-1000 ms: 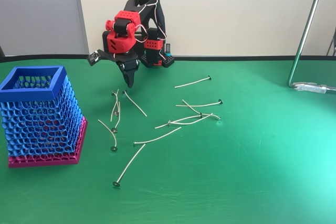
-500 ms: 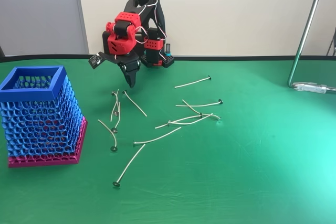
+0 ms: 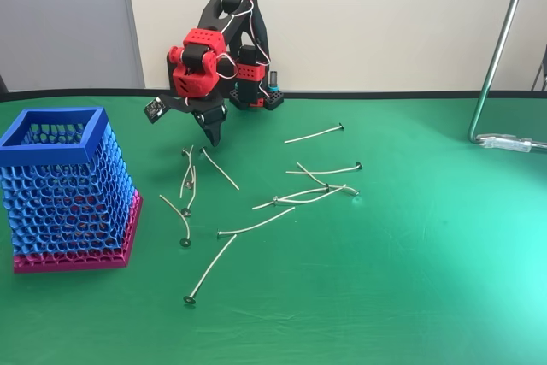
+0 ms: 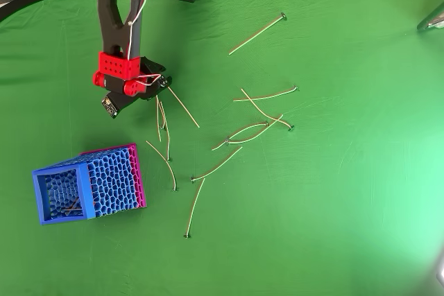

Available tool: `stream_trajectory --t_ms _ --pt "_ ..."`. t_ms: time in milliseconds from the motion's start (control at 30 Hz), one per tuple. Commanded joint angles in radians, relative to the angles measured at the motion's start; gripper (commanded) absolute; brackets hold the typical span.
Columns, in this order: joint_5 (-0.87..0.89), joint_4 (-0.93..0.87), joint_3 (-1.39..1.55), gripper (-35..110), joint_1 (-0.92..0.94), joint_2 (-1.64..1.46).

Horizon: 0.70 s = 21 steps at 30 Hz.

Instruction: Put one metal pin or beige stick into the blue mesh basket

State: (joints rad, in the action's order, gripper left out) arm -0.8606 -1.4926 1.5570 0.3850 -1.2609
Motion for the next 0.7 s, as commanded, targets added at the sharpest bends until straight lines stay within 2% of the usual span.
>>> stream_trajectory --t_ms 0,667 --pt "-0.025 -0.006 -0.035 15 0.006 -0.002" --pt "-0.114 -0.006 -0.078 15 0.049 0.020"
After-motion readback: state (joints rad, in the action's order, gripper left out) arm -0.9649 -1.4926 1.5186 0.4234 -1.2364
